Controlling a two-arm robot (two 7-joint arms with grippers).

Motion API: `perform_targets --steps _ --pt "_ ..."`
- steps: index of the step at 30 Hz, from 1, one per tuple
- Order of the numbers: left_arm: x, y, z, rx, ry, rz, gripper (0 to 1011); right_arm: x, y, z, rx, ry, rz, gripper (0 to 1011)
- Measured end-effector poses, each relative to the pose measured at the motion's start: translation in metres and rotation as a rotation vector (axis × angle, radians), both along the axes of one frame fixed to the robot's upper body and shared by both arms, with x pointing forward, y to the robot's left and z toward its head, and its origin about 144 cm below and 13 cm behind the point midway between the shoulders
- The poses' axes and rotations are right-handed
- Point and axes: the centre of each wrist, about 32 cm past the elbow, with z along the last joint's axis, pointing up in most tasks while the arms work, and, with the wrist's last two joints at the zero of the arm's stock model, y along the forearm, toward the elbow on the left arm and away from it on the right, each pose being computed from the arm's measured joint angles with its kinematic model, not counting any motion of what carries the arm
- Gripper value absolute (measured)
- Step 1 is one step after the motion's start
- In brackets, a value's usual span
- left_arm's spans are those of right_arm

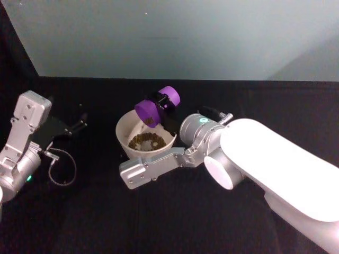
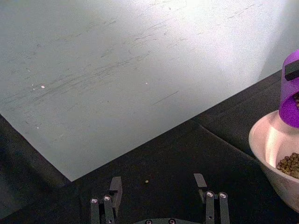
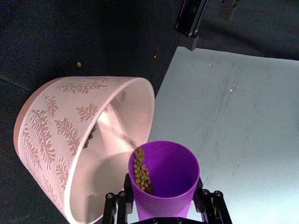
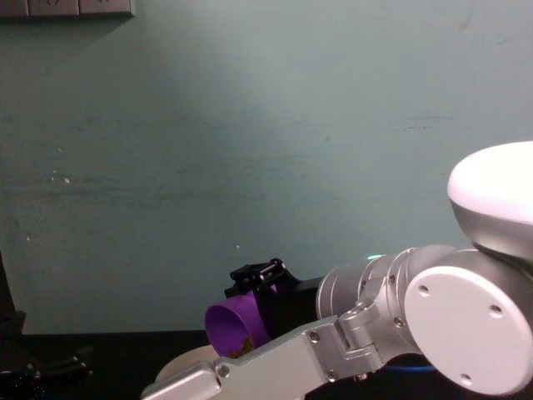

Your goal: Pick up the cup and pour the mung beans from the cup into the bowl.

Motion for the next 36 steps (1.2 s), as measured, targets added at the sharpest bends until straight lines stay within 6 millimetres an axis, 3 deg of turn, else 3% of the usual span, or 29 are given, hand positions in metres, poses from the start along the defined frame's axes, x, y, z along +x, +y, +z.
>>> perform_targets --steps 26,36 --pt "0.000 0.000 0.000 0.000 0.000 0.000 1000 -0.014 0.020 -0.005 -0.291 -0.205 0.035 724" --pt "0.000 0.000 0.000 0.000 0.000 0.000 1000 -0.016 0.016 -0.003 -0.248 -0.192 0.026 724"
